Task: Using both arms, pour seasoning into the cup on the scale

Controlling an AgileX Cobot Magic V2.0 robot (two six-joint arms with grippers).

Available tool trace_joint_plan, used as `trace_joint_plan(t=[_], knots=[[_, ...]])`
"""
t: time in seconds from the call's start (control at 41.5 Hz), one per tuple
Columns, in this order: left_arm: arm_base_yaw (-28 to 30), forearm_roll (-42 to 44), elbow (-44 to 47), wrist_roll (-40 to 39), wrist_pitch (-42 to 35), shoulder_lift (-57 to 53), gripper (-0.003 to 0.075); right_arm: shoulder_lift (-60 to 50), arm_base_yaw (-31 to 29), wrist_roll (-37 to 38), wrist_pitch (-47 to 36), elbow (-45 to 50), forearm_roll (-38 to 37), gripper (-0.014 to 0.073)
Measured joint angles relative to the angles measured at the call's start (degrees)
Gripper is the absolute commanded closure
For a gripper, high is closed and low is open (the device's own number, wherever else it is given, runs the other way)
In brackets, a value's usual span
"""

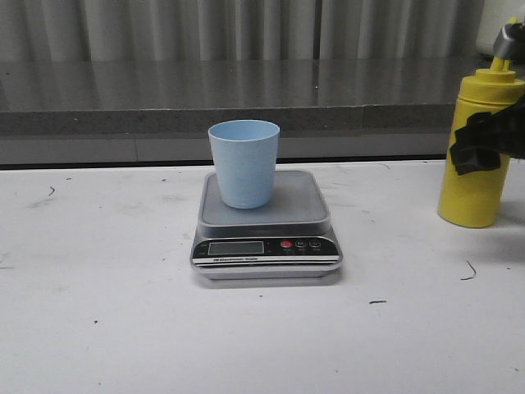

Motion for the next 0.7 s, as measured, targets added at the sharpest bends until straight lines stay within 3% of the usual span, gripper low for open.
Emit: trace_joint_plan(t=[0.168, 0.433, 0.698], knots=[[0.00, 0.00, 0.00, 0.00, 0.00, 0.00, 0.0293, -10.24, 2.15, 4.07, 13.89, 1.89, 0.30, 0.0032], [0.00, 0.00, 0.00, 0.00, 0.00, 0.00, 0.0293, -26.83, 10.71, 4.55, 40.90, 2.04, 2.48, 0.0032], [0.00, 0.00, 0.00, 0.00, 0.00, -0.02, 0.0293, -38.14, 13.88, 4.67, 58.65, 2.32, 4.83, 0.0032]])
